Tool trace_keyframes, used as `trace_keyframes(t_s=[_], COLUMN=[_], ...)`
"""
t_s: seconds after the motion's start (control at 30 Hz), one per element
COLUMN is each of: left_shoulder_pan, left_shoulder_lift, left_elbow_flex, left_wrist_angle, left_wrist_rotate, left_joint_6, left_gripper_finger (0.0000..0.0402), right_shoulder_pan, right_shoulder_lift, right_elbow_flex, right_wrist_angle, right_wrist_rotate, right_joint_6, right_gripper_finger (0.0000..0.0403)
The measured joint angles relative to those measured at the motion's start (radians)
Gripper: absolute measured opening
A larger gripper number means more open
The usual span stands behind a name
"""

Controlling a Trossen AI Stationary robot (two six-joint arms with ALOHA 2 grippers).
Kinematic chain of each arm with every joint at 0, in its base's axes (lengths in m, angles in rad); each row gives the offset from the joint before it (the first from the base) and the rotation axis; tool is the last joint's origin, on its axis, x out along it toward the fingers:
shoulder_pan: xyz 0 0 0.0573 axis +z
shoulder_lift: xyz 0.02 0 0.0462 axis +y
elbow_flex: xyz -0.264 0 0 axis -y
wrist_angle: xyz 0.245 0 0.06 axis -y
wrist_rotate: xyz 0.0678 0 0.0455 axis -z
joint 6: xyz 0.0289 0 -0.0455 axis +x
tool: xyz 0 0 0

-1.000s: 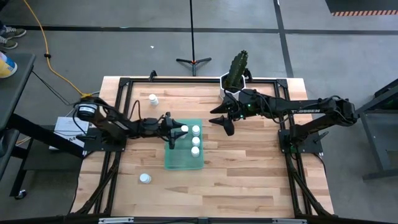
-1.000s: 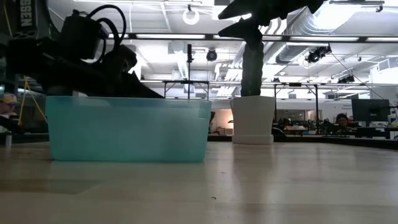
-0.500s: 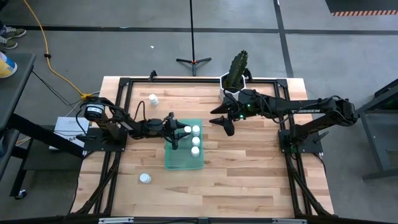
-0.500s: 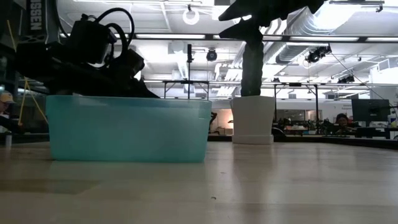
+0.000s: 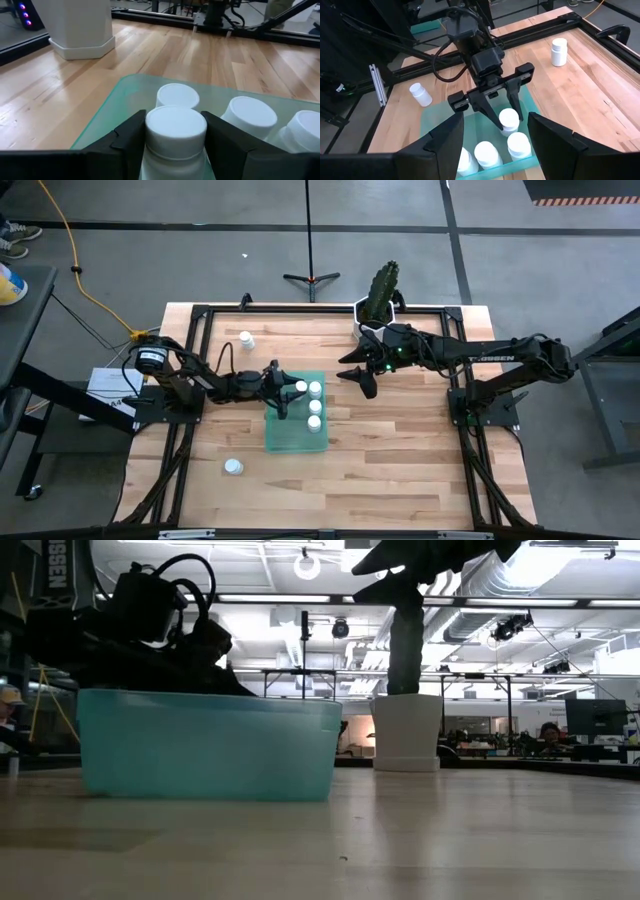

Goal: Pick and place pill bottles into a basket
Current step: Put the pill bottle into the blue bin

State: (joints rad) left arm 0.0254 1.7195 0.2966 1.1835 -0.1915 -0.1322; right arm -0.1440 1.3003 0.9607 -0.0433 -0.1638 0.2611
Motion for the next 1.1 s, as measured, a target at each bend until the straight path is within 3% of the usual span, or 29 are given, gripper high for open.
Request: trace_keyframes(t_s=[0.2,0.5,0.73,0.93,1.1], left_shoulder_pan=[0.001,0.001,0.000,0.000,0.000], left_shoulder_lift=[0.000,-0.001,-0.011,-0.159,-0.362], left_elbow_flex=[0.000,0.000,-0.003,-0.002,-0.002], left_wrist_angle=[0.003,0.004,0.099,0.149,0.129], left_wrist_rotate=[0.017,0.017,0.051,0.051,0.083], left_joint_6=[-0.023,-0.053,-0.098,-0.172,-0.174], left_gripper_finger=[0.0202,0.0281,0.0293,0.0293,0.0273], right_shoulder_pan=[0.000,0.000,0.000,0.000,0.000], right_shoulder_lift=[0.000,0.000,0.000,0.000,0.000], right_elbow_flex=[0.000,0.000,0.000,0.000,0.000], right_wrist_angle=[0.000,0.001,0.003,0.003,0.003], right_wrist_rotate=[0.000,0.000,0.000,0.014,0.045], right_joint_6=[0.000,0.001,0.003,0.003,0.003], right_gripper_finger=[0.0211,0.0211,0.0211,0.0211,0.0211])
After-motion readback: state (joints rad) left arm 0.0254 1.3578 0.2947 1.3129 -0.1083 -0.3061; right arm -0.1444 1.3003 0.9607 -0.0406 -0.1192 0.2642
